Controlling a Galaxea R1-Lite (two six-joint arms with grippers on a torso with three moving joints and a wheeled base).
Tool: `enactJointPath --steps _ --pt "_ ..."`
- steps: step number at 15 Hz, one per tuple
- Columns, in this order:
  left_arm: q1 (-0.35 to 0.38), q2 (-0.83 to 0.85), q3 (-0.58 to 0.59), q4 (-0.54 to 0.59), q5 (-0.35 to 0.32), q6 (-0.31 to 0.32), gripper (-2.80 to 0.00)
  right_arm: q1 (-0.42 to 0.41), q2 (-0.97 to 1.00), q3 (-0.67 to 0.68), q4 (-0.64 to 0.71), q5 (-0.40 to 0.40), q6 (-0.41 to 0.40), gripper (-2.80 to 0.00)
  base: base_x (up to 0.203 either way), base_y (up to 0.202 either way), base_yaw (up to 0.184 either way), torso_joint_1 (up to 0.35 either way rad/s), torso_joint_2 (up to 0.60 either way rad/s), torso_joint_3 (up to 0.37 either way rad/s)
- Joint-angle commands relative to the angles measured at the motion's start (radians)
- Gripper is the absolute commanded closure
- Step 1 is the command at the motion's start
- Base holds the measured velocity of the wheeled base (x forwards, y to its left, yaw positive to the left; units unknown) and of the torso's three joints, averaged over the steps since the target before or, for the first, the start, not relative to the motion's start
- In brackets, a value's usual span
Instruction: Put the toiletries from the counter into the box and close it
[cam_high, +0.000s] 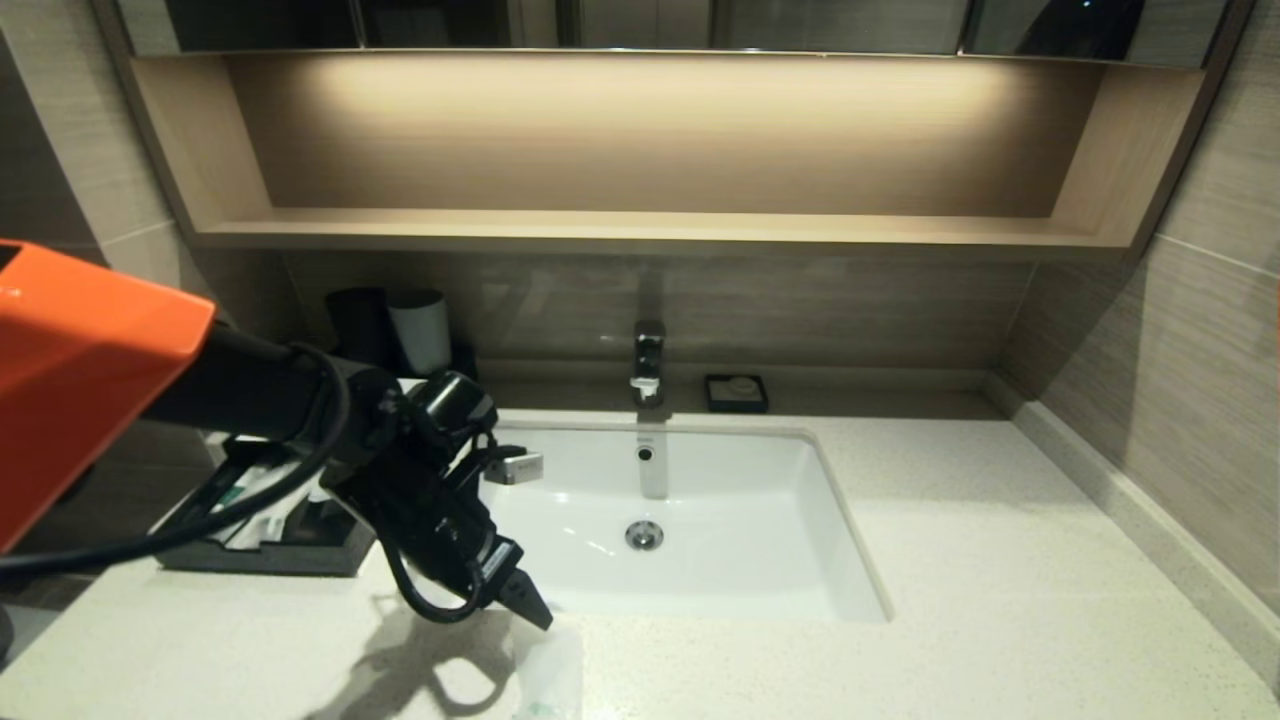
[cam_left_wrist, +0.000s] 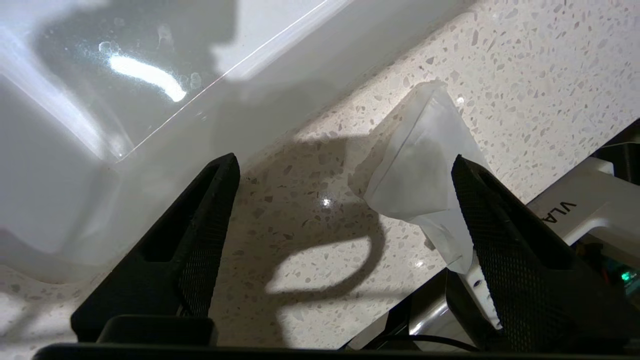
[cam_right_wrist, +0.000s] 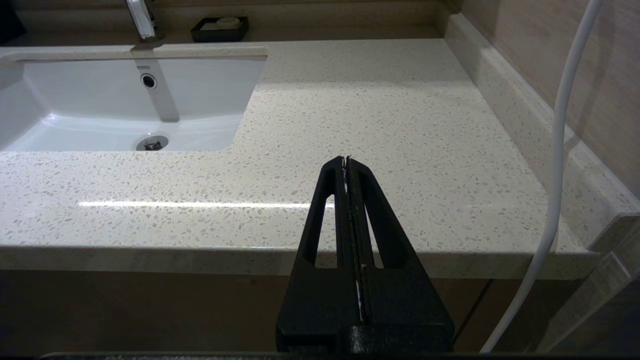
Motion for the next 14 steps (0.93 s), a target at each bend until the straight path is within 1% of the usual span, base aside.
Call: enactJointPath --steps 1,4,9,14 --pt "-0.001 -0.002 -0.007 0.005 -0.002 0.001 -2.8 0.0 0.001 0.0 0.0 0.001 0.0 0.0 0.0 0.0 0.0 0.0 0.0 0.0" --pt "-0.009 0.001 -0.007 0.005 -0.004 0.0 -2.8 0.0 0.001 0.0 0.001 0.001 0.0 0.0 0.0 0.0 0.0 0.0 0.0 0.0" --pt "-0.027 0.005 -0.009 0.005 -0.033 -0.002 -2.8 0.0 0.001 0.0 0.001 0.001 0.0 0.0 0.0 0.0 0.0 0.0 0.0 0.0" --pt "-0.047 0.005 -0.017 0.007 -0.035 -0.005 -2.8 0.0 0.001 0.0 0.0 0.001 0.0 0.0 0.0 0.0 0.0 0.0 0.0 0.0"
